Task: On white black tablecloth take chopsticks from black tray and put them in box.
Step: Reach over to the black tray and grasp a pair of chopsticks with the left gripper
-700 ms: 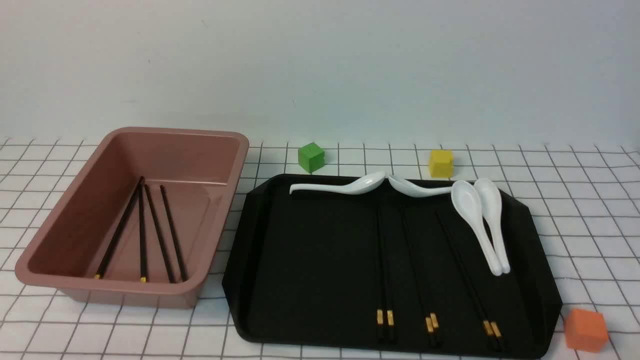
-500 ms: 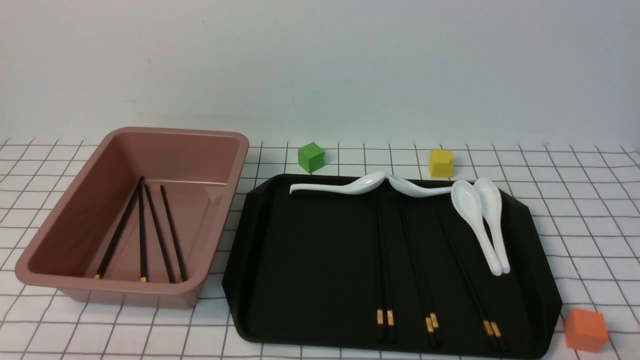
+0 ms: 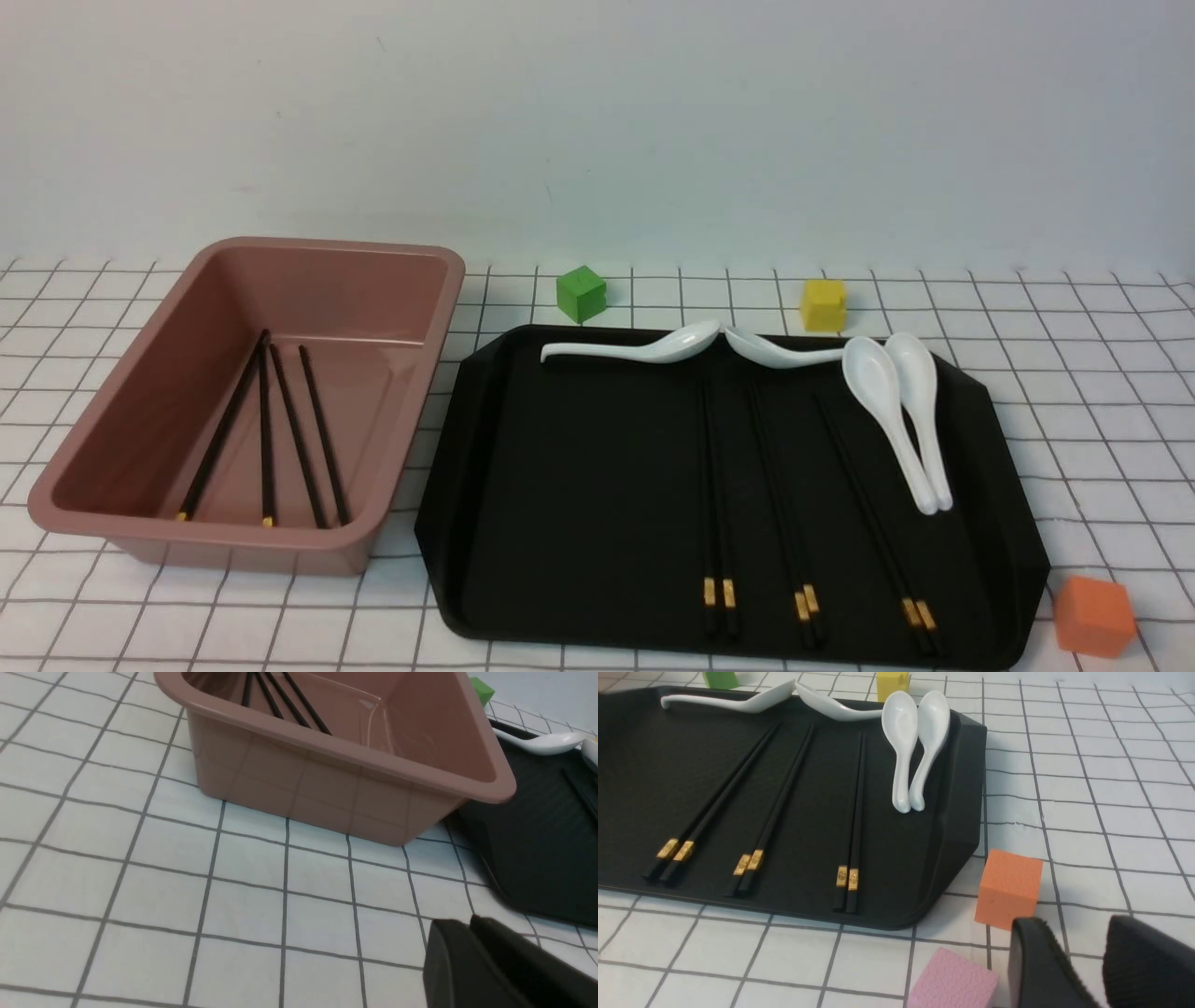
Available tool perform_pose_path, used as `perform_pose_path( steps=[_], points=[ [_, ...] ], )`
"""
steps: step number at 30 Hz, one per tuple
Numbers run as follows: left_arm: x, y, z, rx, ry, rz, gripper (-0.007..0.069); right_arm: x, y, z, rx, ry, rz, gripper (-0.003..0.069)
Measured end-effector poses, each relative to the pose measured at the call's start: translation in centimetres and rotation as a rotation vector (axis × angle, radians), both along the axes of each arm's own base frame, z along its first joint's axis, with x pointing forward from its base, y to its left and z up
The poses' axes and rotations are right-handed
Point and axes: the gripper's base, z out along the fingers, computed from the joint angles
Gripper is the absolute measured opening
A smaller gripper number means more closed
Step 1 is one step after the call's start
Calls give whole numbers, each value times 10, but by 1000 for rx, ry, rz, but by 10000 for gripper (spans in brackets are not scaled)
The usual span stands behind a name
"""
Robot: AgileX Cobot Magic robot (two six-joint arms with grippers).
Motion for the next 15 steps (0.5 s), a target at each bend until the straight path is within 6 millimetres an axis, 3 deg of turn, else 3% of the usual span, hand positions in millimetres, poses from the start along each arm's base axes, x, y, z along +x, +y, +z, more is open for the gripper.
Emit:
perform_pose_path(
  steps=[15],
  points=[
    [0,0,0,-10,2,0,61,0,0,0,1,0,0,240]
  ],
)
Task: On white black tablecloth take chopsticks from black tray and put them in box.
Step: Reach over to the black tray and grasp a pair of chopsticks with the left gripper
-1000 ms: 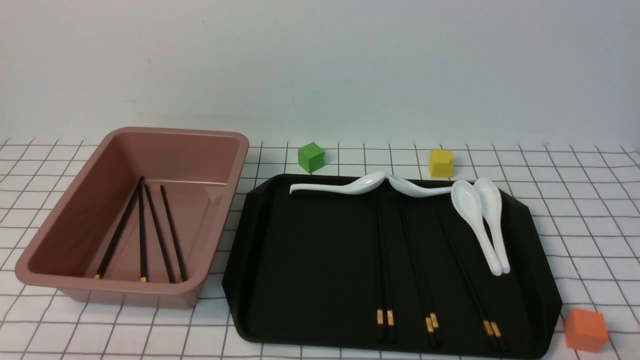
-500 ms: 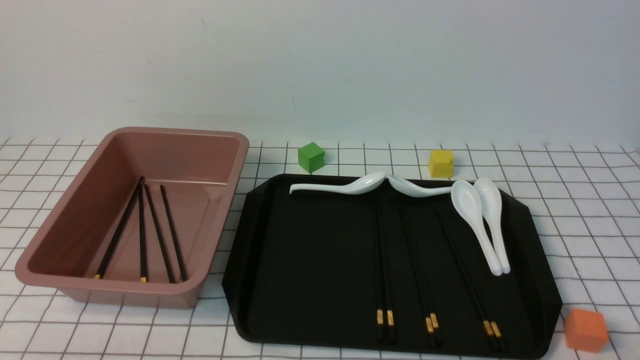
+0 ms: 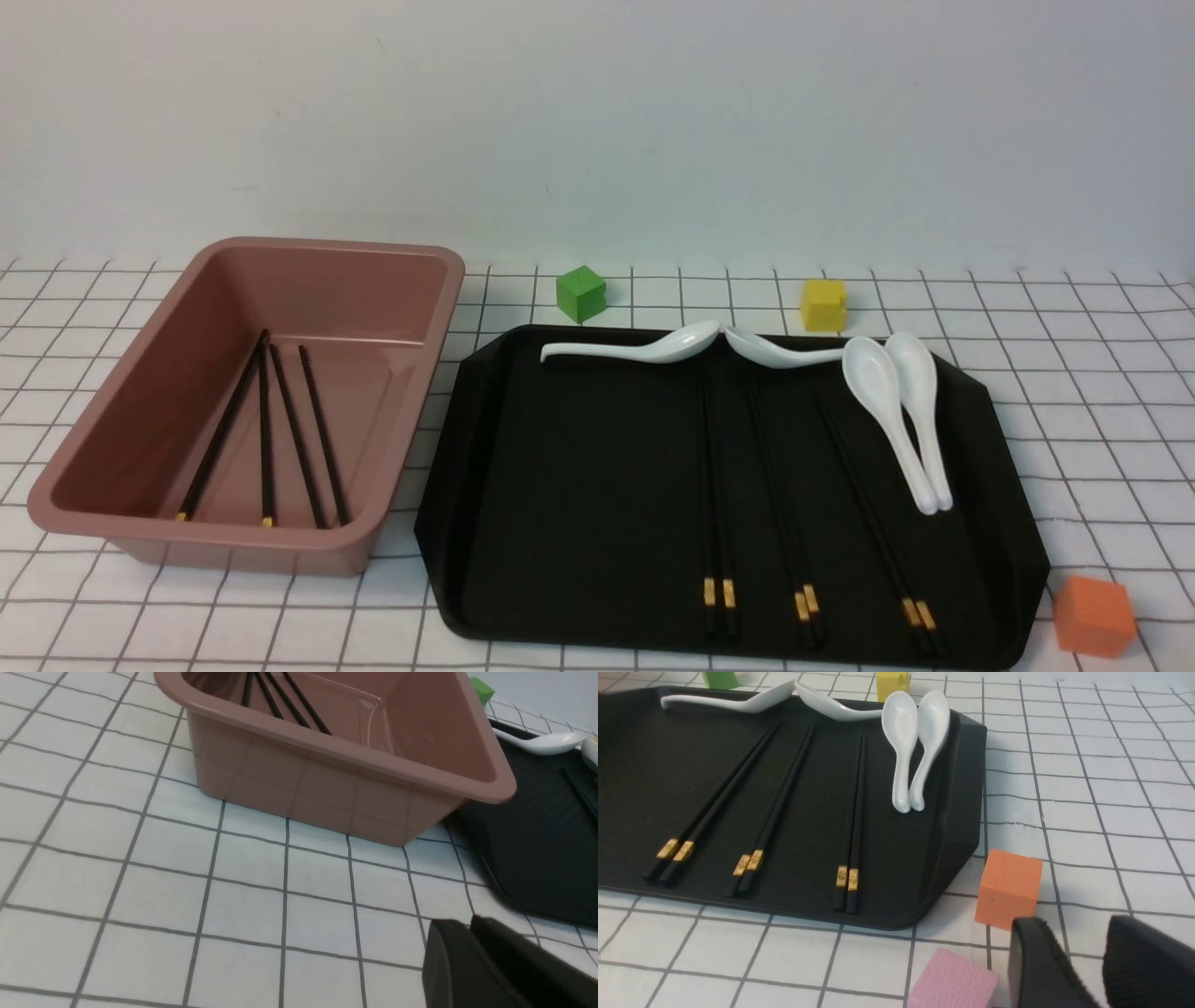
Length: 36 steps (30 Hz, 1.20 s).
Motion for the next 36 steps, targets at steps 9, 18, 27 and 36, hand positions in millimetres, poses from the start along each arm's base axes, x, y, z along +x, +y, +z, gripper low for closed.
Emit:
perform_pose_path(
  steps=[9,18,27,36],
  points=[
    [-3,-18,5,-854,172,64,71,0,0,0,0,0,0,240],
    [-1,-19,21,-1285,150,93,69,0,0,0,0,0,0,240],
    [19,-35,108,-774,300,-63,-13,0,0,0,-1,0,0,240],
    [118,-69,88,-197,1080,-191,-13,0,0,0,-2,0,1,240]
  ],
)
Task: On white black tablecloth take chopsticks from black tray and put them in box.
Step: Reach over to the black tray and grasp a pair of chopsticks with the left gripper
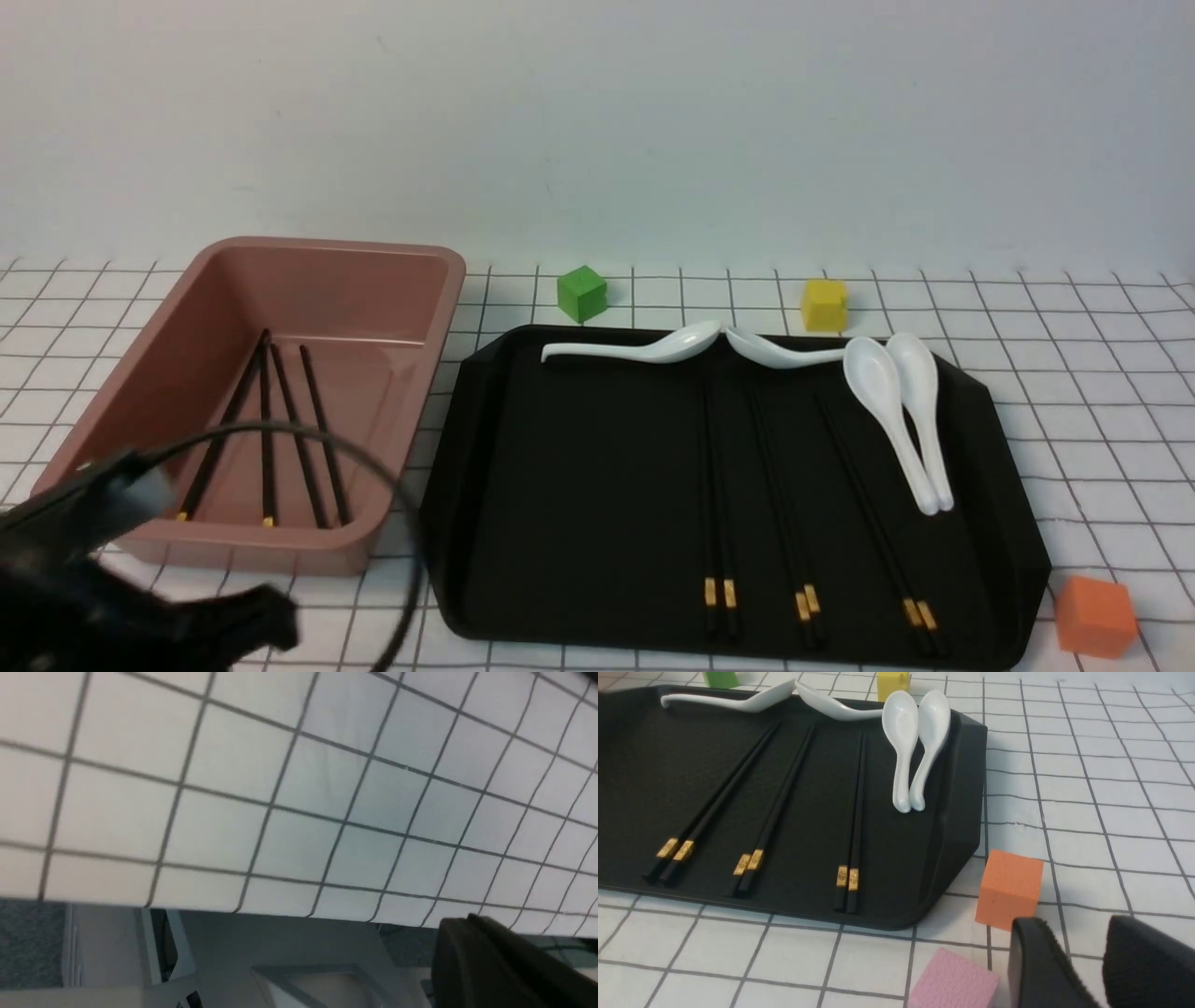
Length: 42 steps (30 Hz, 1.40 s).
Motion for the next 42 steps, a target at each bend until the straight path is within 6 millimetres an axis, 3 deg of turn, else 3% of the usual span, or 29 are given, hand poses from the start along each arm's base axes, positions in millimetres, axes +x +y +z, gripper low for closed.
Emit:
perform_pose_path(
  steps=[5,10,17,22,27,31,37,40,42],
  points=[
    [47,-76,7,37,-31,-176,-13,0,0,0,0,0,0,240],
    [71,-128,7,186,-75,-208,-12,0,0,0,0,0,0,240],
    [113,-211,-34,382,-79,-296,49,0,0,0,0,0,0,240],
    [130,-251,-45,402,-86,-333,141,0,0,0,0,0,0,240],
    [144,-267,-49,394,-113,-331,276,0,0,0,0,0,0,240],
    [148,-272,-56,377,-134,-327,336,0,0,0,0,0,0,240],
    [155,-277,-75,352,-130,-316,337,0,0,0,0,0,0,240],
    [160,-276,-97,355,-74,-300,311,0,0,0,0,0,0,240],
    [161,-275,-99,350,-59,-291,284,0,0,0,0,0,0,240]
  ],
)
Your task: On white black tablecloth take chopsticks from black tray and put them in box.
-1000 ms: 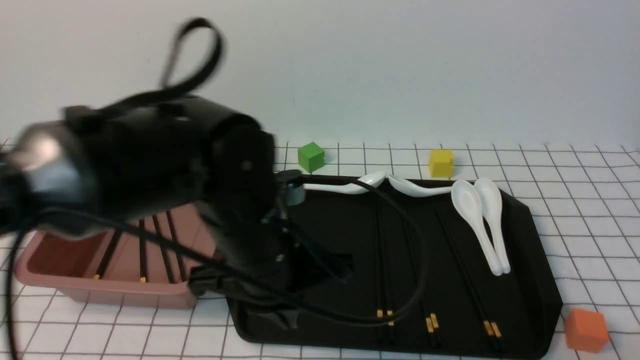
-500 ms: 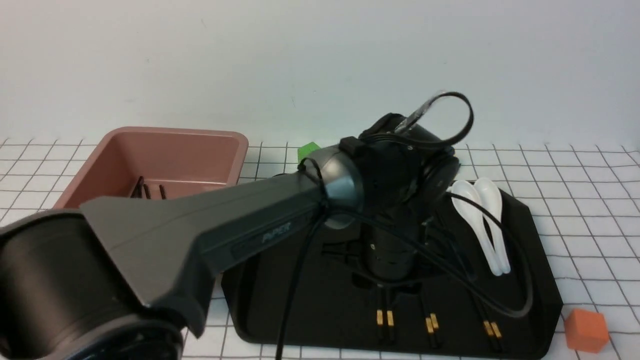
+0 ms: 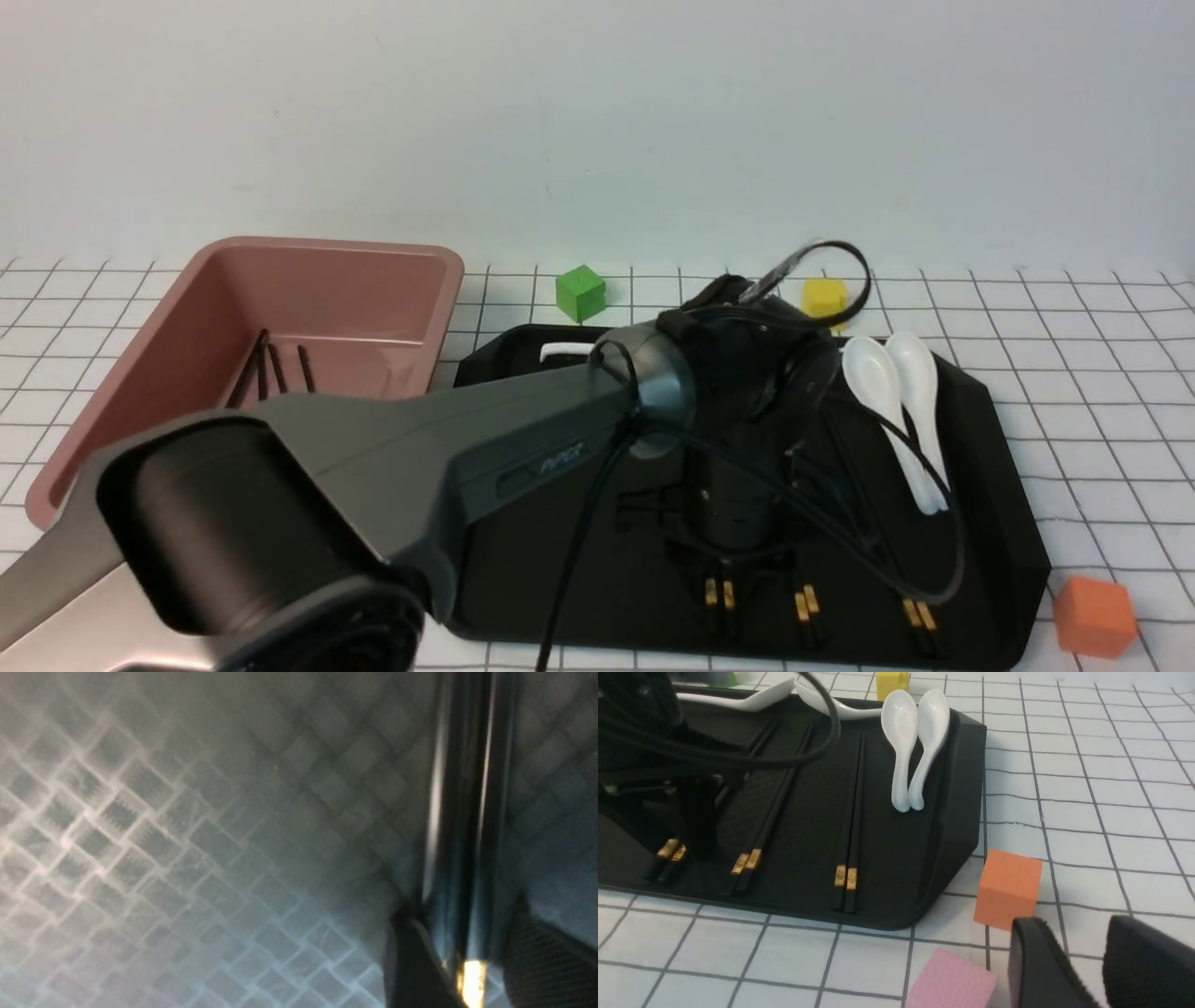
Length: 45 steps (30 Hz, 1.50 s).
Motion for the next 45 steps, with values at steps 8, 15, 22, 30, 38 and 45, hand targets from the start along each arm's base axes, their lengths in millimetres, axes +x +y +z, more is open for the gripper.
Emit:
perform_pose_path(
  steps=[8,15,22,30,38,45],
  points=[
    [-3,4,12,31,-15,24,123,0,0,0,1,0,0,240],
    [-19,53,147,-43,-249,-20,124,0,0,0,2,0,-1,240],
    [-9,185,169,30,-217,139,124,0,0,0,3,0,-1,240],
    [21,254,93,12,-221,260,124,0,0,0,3,0,-1,240],
    [35,263,50,91,-170,255,244,0,0,0,3,0,-1,240],
    [13,269,83,111,-131,231,188,0,0,0,3,0,-1,240]
  ],
)
